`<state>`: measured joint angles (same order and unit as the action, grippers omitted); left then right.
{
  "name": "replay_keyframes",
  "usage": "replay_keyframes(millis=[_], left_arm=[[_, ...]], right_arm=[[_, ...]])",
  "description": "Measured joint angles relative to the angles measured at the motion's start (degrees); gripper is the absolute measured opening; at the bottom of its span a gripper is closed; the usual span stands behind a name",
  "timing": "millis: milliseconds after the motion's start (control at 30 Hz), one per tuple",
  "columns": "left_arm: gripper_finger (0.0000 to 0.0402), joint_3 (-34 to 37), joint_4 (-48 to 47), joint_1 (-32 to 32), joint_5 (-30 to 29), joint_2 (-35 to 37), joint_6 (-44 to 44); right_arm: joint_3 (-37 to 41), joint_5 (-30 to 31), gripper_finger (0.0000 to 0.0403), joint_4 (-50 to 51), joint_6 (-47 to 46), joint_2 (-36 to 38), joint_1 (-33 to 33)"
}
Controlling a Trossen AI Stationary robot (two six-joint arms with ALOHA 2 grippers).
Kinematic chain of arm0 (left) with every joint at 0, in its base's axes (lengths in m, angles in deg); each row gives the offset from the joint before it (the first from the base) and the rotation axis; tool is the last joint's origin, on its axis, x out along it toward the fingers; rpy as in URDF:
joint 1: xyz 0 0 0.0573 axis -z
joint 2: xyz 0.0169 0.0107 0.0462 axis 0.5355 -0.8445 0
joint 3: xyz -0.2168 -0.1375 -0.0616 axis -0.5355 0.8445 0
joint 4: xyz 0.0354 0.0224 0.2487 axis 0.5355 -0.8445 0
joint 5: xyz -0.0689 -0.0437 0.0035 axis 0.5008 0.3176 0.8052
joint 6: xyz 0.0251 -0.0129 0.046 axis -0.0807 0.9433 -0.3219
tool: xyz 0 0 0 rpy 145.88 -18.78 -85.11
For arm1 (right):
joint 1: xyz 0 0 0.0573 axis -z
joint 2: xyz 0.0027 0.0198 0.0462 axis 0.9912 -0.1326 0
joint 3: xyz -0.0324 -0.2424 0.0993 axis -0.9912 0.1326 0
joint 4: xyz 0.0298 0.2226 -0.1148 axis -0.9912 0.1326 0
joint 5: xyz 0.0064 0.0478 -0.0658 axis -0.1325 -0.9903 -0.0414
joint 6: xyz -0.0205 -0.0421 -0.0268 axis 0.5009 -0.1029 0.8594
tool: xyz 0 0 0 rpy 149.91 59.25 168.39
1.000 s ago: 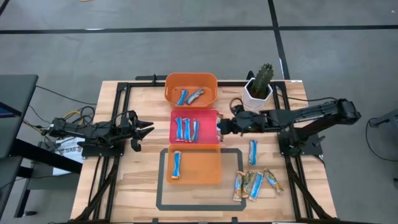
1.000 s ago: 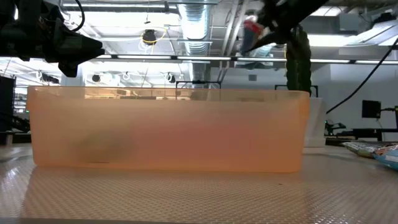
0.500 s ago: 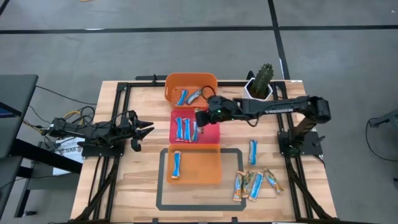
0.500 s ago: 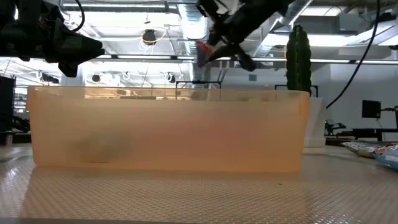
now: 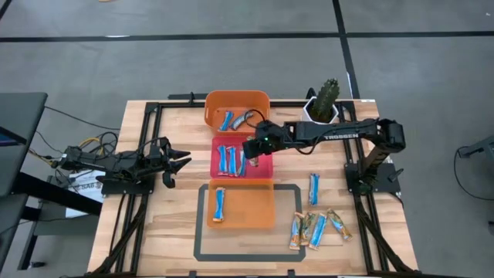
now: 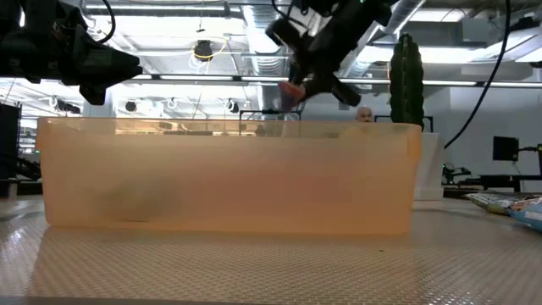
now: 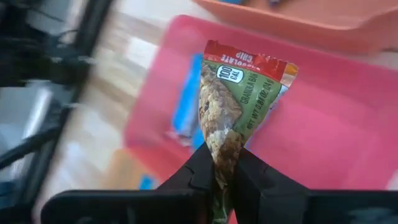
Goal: Pick and place Granola Bars by type
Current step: Put the red granola bar into the red bin
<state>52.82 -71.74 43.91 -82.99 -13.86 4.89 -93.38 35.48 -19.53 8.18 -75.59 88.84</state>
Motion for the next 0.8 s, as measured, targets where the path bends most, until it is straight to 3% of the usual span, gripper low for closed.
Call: replay_keyframes(millis=[100, 333, 800], left_arm=[[0.0105, 0.0, 0.0, 0.0, 0.0, 0.0, 0.0], [0.0105, 0.0, 0.0, 0.0, 0.1, -0.3, 0.0], [0.0105, 0.0, 0.0, 0.0, 0.0, -0.6, 0.0]], right_arm=[[0.2, 0.5, 0.0029, 3.9, -0.1, -2.0, 0.0], [0.0, -0.4, 0.0027, 2.1, -0.1, -8.4, -0.3], [0.1, -0.5, 0.0037, 3.1, -0.6, -11.5, -0.4]])
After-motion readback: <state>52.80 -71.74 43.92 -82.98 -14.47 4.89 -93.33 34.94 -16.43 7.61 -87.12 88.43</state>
